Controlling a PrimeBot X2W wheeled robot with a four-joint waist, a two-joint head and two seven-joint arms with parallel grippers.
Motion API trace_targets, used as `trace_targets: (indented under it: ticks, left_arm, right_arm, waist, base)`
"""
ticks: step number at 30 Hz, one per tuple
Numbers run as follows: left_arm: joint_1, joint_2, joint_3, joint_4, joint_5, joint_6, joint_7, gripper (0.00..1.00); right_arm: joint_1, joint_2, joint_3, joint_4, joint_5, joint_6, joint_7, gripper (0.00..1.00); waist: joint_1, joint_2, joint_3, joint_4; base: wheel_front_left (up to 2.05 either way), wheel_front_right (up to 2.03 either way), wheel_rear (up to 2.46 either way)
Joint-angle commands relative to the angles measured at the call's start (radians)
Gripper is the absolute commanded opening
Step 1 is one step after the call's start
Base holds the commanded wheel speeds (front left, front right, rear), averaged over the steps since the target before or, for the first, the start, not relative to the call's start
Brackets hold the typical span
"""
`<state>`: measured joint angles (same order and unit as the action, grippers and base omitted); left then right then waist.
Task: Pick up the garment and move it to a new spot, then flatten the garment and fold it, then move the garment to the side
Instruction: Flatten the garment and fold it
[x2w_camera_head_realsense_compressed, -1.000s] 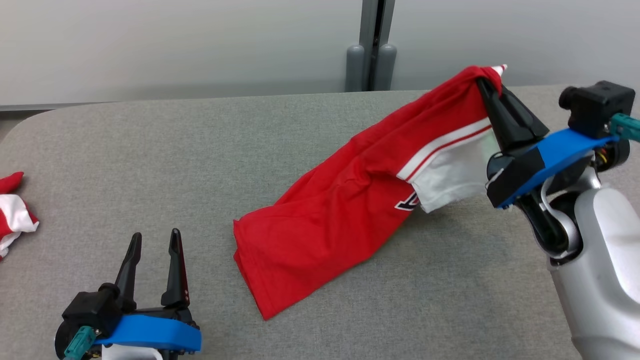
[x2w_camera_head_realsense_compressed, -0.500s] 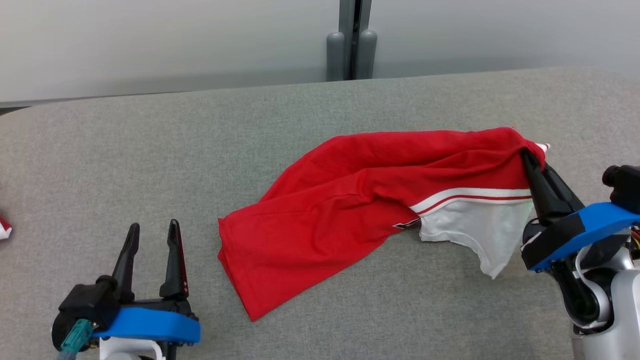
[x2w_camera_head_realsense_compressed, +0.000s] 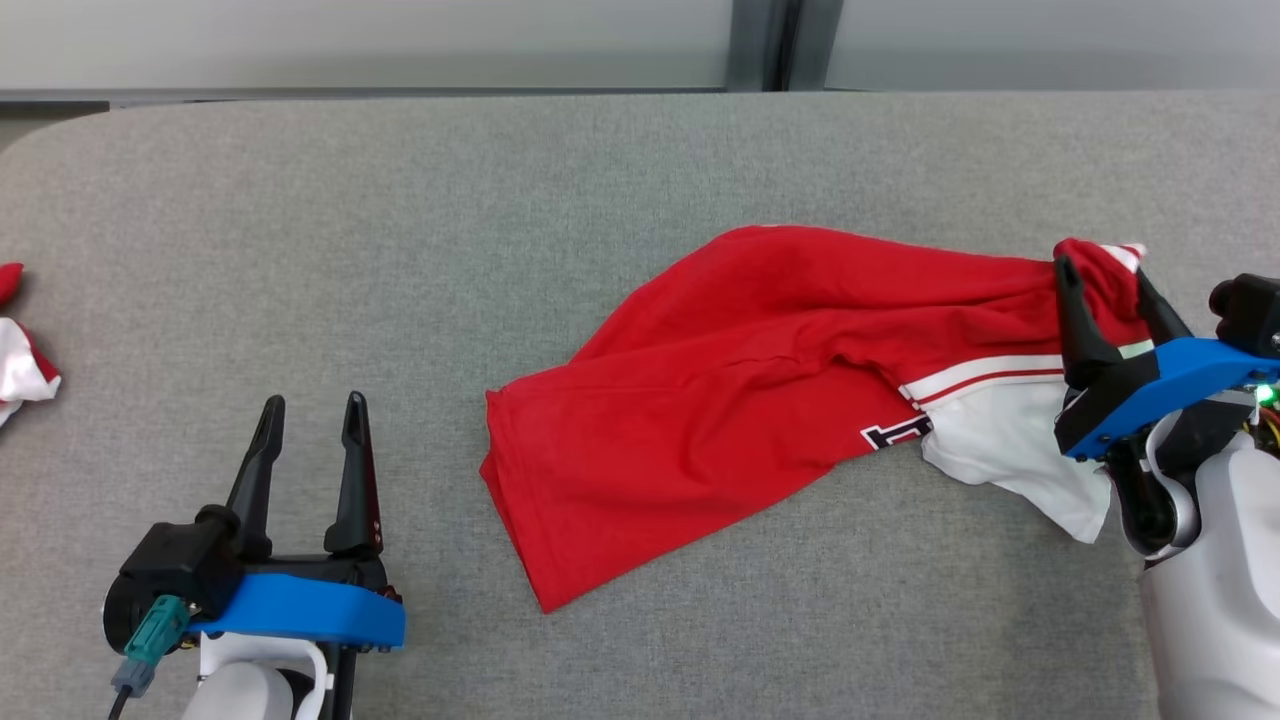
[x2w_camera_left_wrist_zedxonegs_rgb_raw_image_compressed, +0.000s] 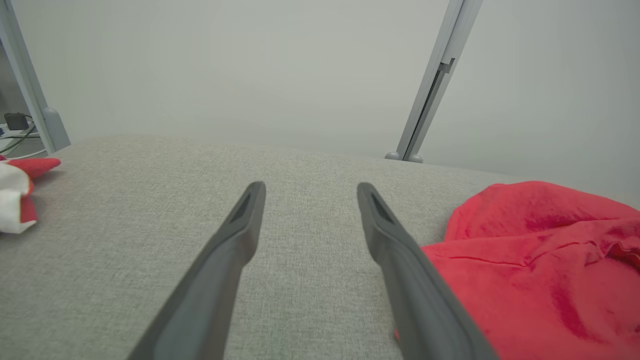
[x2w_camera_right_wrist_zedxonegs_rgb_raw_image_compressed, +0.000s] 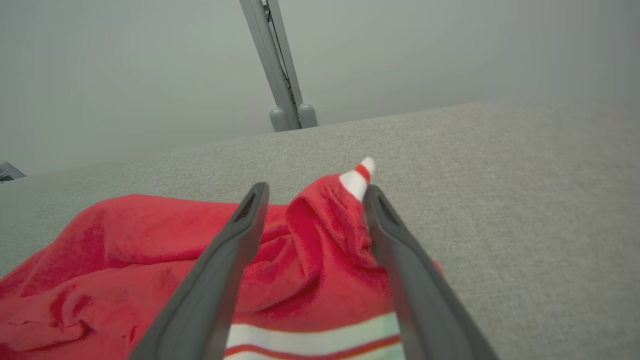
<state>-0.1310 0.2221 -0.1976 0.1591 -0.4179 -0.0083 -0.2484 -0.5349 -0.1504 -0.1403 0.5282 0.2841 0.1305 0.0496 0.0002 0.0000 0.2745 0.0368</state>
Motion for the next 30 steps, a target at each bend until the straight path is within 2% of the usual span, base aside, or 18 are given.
trace_targets:
  ticks: [1, 4, 9, 22, 30]
  left_arm:
    - [-0.008, 0.001, 0.005, 0.006, 0.000, 0.002, -0.005, 1.00]
    - [0.010, 0.001, 0.012, 0.022, -0.004, 0.006, -0.008, 1.00]
    - [0.032, 0.002, 0.017, 0.045, -0.010, 0.009, -0.011, 1.00]
    - [0.118, 0.010, 0.033, 0.065, -0.010, 0.012, -0.016, 1.00]
    - [0.149, 0.013, 0.029, 0.059, -0.007, 0.017, -0.017, 1.00]
  right_arm:
    - [-0.011, -0.019, 0.007, 0.012, -0.015, 0.000, -0.028, 1.00]
    - [-0.005, -0.042, 0.030, 0.017, -0.048, 0.000, -0.086, 1.00]
    - [0.070, -0.058, 0.054, -0.051, -0.103, 0.000, -0.138, 1.00]
    - [0.451, 0.070, 0.044, -0.340, -0.183, 0.000, -0.102, 1.00]
    - [0.532, 0.097, 0.032, -0.401, -0.167, 0.000, -0.065, 1.00]
  waist:
    - [-0.0002, 0.0000, -0.011, -0.002]
    - [-0.0002, 0.0000, -0.043, -0.010]
    - [-0.0002, 0.0000, -0.107, -0.040]
    - [-0.0002, 0.0000, -0.223, -0.093]
    - [-0.0002, 0.0000, -0.247, -0.099]
  base:
    - [0.00, 0.00, 0.00]
    - [0.00, 0.00, 0.00]
    - [0.00, 0.00, 0.00]
    - [0.00, 0.00, 0.00]
    - [0.00, 0.00, 0.00]
